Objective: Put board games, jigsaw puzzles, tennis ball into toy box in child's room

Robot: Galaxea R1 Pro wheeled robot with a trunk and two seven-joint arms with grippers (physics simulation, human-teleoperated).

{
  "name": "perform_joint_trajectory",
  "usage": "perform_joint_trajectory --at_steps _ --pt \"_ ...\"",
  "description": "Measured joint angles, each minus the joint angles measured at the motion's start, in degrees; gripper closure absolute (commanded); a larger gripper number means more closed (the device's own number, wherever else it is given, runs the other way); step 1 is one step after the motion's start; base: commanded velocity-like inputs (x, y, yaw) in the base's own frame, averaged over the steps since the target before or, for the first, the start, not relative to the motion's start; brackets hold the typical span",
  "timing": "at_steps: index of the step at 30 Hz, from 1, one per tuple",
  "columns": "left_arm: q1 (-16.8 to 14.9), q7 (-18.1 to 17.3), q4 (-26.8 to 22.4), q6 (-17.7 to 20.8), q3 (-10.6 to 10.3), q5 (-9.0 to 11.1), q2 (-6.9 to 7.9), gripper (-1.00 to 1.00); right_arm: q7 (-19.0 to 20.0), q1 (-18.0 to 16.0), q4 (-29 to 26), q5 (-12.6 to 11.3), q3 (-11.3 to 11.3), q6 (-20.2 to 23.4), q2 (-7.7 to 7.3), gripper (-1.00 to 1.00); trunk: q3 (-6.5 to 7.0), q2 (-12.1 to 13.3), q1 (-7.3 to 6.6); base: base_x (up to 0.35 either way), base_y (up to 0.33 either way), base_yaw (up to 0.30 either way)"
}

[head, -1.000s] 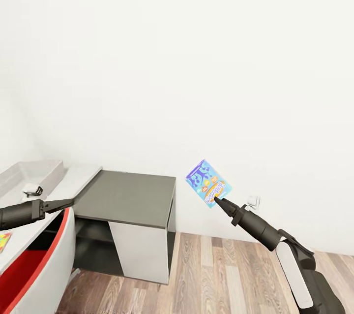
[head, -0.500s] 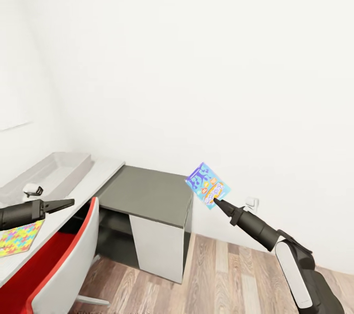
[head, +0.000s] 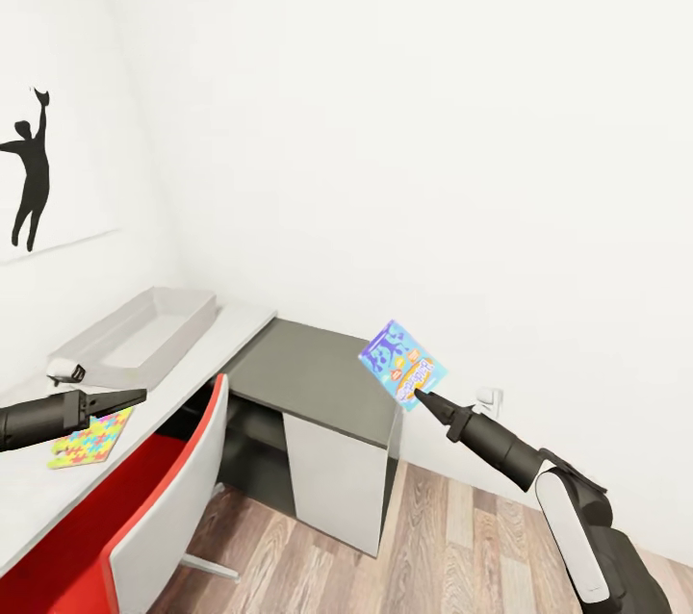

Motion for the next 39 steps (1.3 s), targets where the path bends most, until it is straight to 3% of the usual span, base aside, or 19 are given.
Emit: perform_joint_trajectory --at_steps 10,20,39 --pt "-0.01 0.00 0.01 0.00 0.05 0.03 0.00 -1.00 -0.15 0.01 -0.04 0.07 -0.18 2.69 0.39 1.00 0.00 0.00 0.00 0.000 0.000 0.017" --pt "0.02 0.01 -0.01 -0.08 0.10 0.02 0.01 -1.00 -0.38 -0.01 -0.04 0.31 0.02 2.75 0.70 1.00 0.00 0.00 0.00 0.011 0.000 0.252" --pt "0.04 0.01 -0.01 -0.09 0.01 0.07 -0.07 -1.00 -0.47 -0.01 -0.01 0.59 0.03 2.68 0.78 1.00 -0.03 0.01 0.00 0.246 0.000 0.289"
